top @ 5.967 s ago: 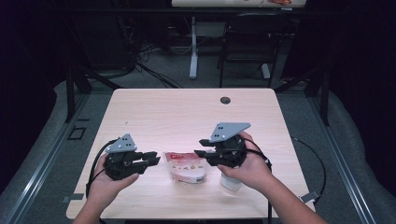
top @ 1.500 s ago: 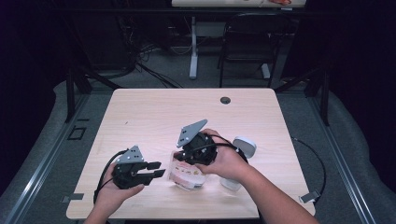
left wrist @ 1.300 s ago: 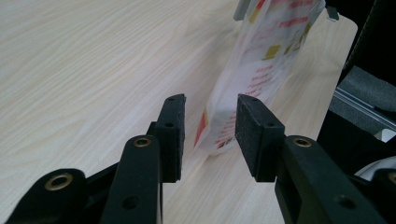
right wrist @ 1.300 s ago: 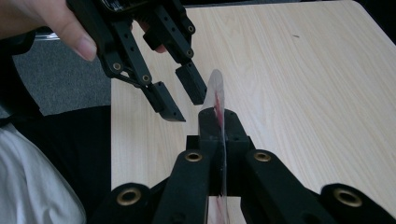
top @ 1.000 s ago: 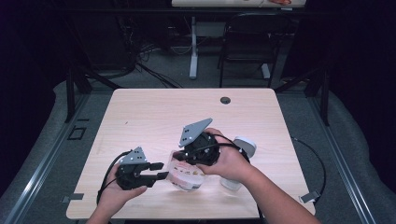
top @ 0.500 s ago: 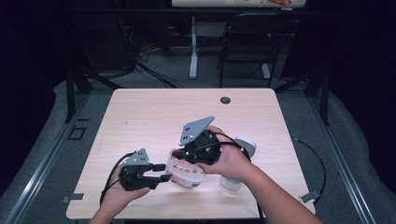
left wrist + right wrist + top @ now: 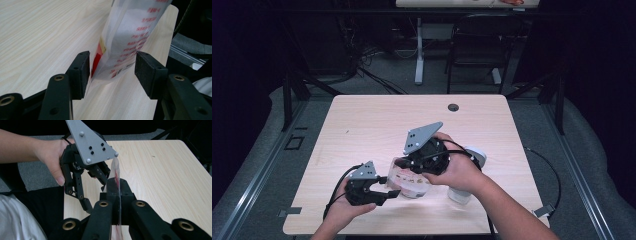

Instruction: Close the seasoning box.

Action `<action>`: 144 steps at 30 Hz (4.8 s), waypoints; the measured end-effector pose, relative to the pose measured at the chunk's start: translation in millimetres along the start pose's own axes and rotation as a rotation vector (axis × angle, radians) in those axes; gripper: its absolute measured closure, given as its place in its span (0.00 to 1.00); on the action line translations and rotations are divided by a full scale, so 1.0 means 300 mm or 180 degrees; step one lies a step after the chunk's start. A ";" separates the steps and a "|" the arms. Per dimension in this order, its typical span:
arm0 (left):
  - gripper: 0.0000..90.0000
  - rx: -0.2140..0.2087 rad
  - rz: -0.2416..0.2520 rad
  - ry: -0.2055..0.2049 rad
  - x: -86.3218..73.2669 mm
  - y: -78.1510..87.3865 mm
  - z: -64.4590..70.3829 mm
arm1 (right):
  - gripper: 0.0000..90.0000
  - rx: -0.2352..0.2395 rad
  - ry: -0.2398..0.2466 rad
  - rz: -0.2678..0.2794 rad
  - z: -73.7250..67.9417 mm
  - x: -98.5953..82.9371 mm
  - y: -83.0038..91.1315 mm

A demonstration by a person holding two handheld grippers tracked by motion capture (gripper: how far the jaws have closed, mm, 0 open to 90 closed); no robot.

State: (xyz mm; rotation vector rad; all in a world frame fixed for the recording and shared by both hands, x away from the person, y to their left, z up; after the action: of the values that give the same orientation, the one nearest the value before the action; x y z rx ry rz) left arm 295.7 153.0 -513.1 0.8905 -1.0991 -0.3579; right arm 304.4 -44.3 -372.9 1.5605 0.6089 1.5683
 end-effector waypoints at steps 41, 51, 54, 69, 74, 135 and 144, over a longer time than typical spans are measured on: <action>0.66 -0.0238 -0.0015 -0.0090 -0.019 -0.075 -0.020 | 1.00 0.0014 0.0002 0.0086 -0.004 0.002 0.022; 0.76 -0.0296 -0.0068 -0.0057 -0.023 -0.069 -0.023 | 1.00 0.0022 0.0016 0.0058 -0.002 -0.004 0.023; 0.77 -0.0274 -0.0082 -0.0034 -0.024 -0.065 -0.025 | 1.00 0.0039 -0.0016 0.0071 0.006 -0.014 0.024; 0.81 -0.0278 -0.0227 -0.0008 -0.020 -0.033 -0.021 | 0.99 -0.0001 -0.0100 0.0103 0.011 -0.045 0.039; 0.82 -0.0244 -0.0277 -0.0018 -0.020 -0.027 -0.016 | 0.97 -0.0002 -0.0171 0.0055 0.011 -0.057 0.048; 0.82 -0.0133 -0.0761 -0.0003 -0.003 0.010 0.003 | 0.98 -0.0066 -0.0669 0.0530 0.031 -0.311 0.007; 0.83 -0.0098 -0.0837 -0.0008 0.002 0.014 -0.002 | 0.97 -0.0093 -0.0683 0.0443 0.030 -0.319 -0.005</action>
State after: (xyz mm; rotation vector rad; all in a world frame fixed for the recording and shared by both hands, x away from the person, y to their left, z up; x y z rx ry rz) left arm 295.9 155.4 -509.7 1.0098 -0.9776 -0.5916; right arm 303.4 -122.9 -428.0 1.7520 0.3640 1.4769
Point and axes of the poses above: each handheld gripper's, and its own axes: y roughly backward along the jaws, x roughly out of its top, z roughly to its right, the point moved 2 cm from there along -y, roughly forward along the jaws, and after that the axes turned 14 degrees about -z, right-handed, at the moved point
